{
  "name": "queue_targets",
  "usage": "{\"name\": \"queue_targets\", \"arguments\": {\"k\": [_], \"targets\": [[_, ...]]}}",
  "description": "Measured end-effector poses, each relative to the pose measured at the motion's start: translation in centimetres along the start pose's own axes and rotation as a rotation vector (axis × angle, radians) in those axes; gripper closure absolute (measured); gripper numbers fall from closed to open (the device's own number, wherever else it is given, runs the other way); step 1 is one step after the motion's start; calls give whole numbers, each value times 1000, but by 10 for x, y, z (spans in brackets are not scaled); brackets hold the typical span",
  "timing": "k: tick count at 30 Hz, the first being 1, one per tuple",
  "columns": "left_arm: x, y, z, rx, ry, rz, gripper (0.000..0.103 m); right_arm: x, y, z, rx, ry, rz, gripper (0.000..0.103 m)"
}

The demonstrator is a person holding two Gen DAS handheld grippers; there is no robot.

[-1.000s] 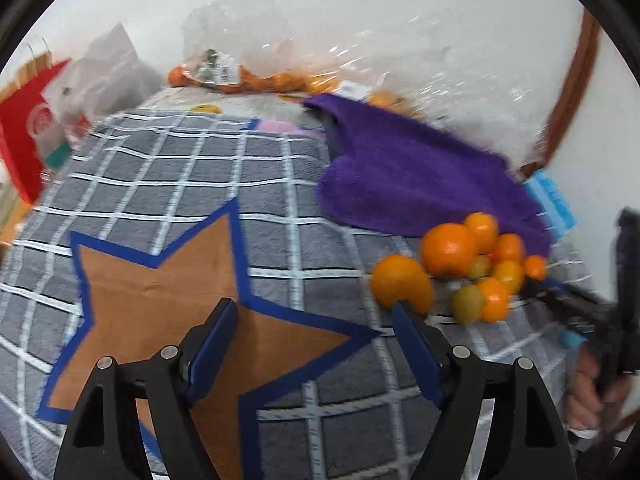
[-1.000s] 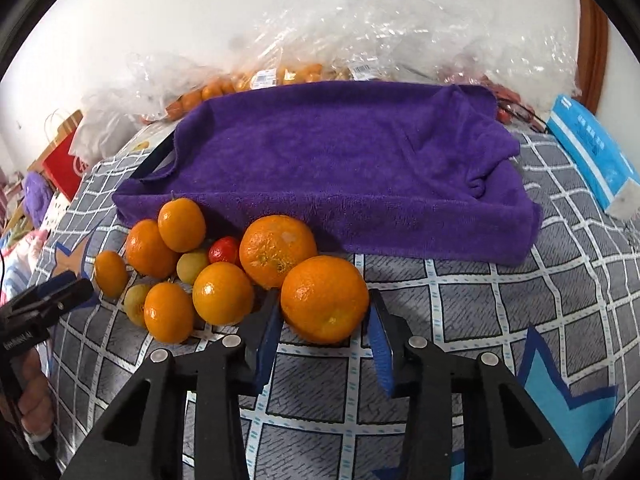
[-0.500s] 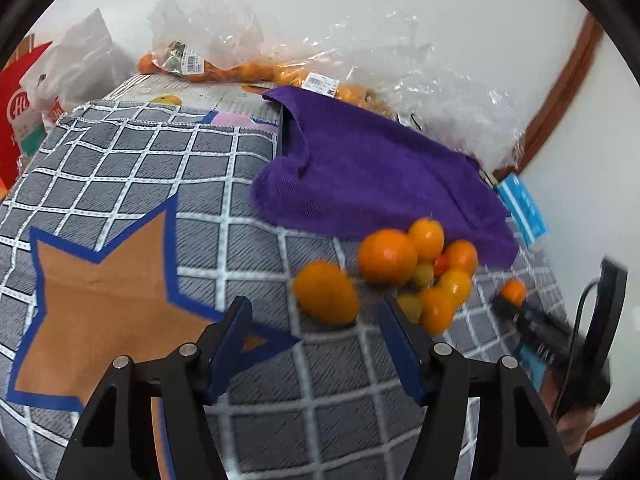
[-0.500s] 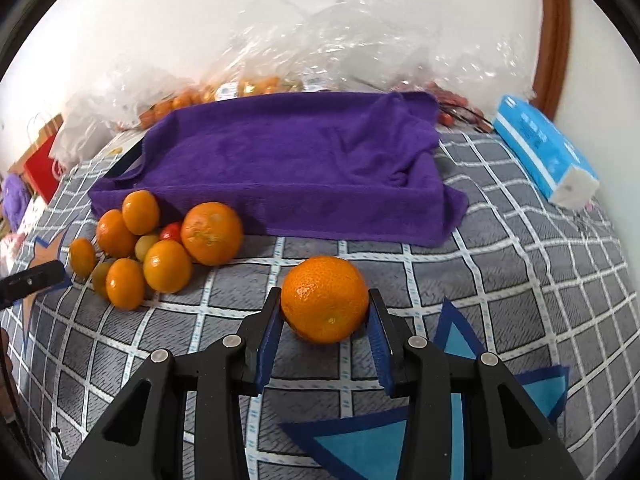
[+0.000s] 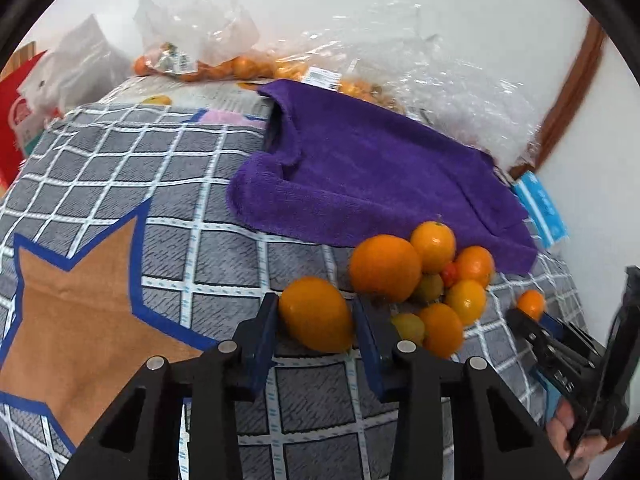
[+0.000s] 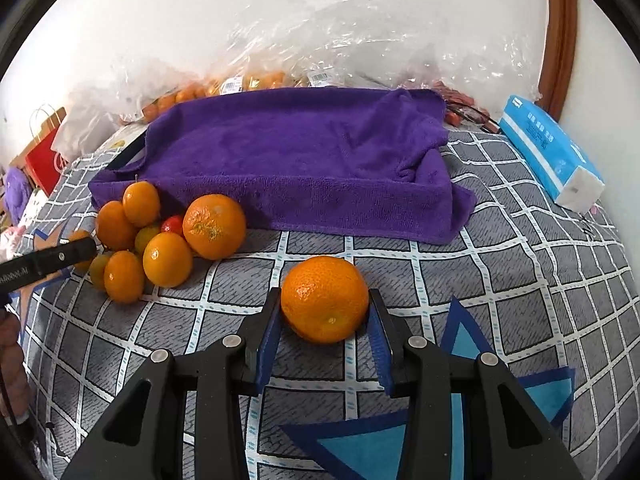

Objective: Organize fruits
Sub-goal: 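Lift both held oranges from the pile toward the purple towel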

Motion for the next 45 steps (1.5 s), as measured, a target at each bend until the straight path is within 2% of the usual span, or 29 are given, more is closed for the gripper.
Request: {"name": "queue_targets", "arguments": {"k": [3, 7, 9, 11, 18, 21, 25, 27, 30, 32, 45], "targets": [[-3, 1, 1, -10, 11, 20, 67, 0, -2, 0, -16, 5, -11, 63], [-2, -2, 3, -45, -34, 23, 67, 0, -2, -1, -20, 4, -16, 62], [1, -6, 2, -41, -50, 83, 68, 3, -1, -2, -21, -15, -32, 63], [5, -6, 0, -27, -71, 112, 68, 6, 0, -3, -20, -32, -48, 63], [12, -9, -2, -33, -110, 102, 69, 19, 1, -7, -29, -93, -77, 63], [9, -5, -1, -16, -95, 94, 69, 21, -2, -8, -47, -105, -84, 63], [-3, -1, 3, 6, -34, 95, 69, 17, 0, -7, -33, -88, -78, 63], [-4, -4, 3, -11, -34, 86, 65, 15, 2, -6, -18, -79, -77, 63], [-5, -5, 4, -22, -35, 74, 67, 13, 4, -4, -7, -66, -69, 63], [-3, -2, 3, 1, -42, 97, 73, 13, 3, -4, -9, -67, -70, 63], [18, -3, -3, 4, -146, 107, 73, 19, -4, -6, -35, -99, -65, 63]]}}
Point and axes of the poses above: each gripper's, at about its wrist camera, not at the fingertips, and x roughly against the way its jaws point, y to its left, z to its underside, the point moved 9 cm from there along -x, roughly the way its jaws point, and after that the axes turned 3 degrees about z, right-handed, at the moved point
